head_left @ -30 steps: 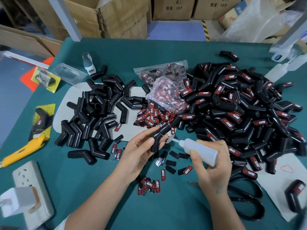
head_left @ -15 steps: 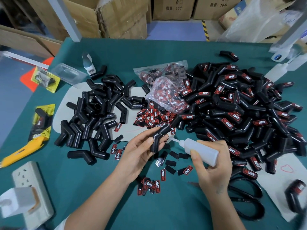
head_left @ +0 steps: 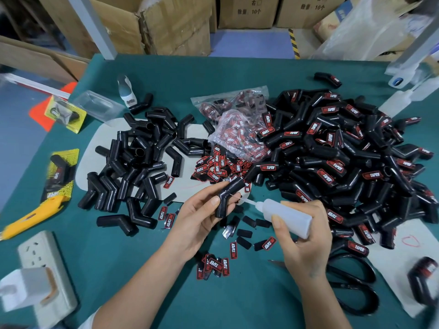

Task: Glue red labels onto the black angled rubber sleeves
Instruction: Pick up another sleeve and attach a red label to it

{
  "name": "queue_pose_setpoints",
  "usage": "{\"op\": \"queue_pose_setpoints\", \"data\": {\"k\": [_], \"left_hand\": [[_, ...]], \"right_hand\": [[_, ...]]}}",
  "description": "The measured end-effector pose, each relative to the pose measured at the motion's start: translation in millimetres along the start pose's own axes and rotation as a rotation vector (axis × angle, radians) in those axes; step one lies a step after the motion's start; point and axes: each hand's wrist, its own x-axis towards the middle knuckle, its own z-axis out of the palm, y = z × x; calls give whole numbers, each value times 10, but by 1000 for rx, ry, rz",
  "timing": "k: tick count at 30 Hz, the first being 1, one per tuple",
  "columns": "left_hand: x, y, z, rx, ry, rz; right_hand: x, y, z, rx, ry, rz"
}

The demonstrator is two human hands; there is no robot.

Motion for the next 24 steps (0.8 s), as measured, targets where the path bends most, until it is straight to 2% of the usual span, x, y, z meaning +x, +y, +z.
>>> {"op": "queue_pose_setpoints", "data": {"k": [24], "left_hand": [[-11, -8, 43, 68, 60, 30]], "right_hand": [[14, -10, 2, -14, 62, -21]]}}
